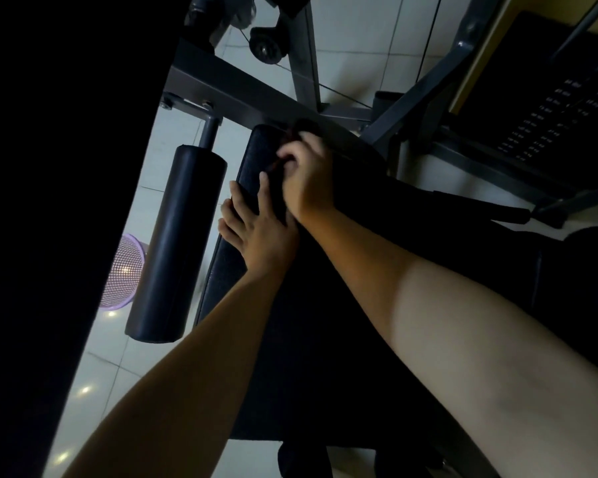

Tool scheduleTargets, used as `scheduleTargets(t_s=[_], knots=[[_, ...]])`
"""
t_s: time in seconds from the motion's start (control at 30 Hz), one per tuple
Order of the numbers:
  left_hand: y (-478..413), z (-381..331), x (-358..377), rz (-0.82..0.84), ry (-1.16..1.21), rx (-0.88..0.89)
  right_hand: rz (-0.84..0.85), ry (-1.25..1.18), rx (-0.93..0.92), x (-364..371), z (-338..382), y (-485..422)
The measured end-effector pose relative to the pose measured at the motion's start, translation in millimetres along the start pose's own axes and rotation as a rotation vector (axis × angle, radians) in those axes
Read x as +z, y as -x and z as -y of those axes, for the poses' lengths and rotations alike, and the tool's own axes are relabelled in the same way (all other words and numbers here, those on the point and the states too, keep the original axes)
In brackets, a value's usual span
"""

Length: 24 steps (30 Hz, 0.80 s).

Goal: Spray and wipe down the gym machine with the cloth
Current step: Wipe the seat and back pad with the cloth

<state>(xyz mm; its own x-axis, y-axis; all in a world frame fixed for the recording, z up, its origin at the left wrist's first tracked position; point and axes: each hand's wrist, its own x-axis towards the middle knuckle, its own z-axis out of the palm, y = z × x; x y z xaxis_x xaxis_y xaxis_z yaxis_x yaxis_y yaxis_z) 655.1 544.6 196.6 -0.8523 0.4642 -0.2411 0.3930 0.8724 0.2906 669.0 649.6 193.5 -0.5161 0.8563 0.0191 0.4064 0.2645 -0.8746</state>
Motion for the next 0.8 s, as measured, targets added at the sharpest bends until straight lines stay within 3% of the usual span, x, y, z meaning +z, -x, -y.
scheduleTargets(t_s=[0.1,0.23,0.37,0.43,0.57,0.8], knots=[[1,-1,0,0.013,-0.026,-0.016,0.163,0.063,-0.163,15,17,0],[1,-1,-3,0.005,0.022,-0.001,0.099,0.173,-0.163,-13,-20,10],[5,-2,-5,0.004,0.033,0.001,-0.008,0.27,-0.017,-59,-78,36],[5,-2,-5,0.008,0.036,0.009,-0.025,0.269,0.14,-82,-101,40],[5,-2,-2,-0.001,0.039,0.014,-0.084,0.221,0.374,-89,-100,30],[2,0,3,-0.008,0.011,0.019,0.113,0.149,-0.002,-17,-15,-1]])
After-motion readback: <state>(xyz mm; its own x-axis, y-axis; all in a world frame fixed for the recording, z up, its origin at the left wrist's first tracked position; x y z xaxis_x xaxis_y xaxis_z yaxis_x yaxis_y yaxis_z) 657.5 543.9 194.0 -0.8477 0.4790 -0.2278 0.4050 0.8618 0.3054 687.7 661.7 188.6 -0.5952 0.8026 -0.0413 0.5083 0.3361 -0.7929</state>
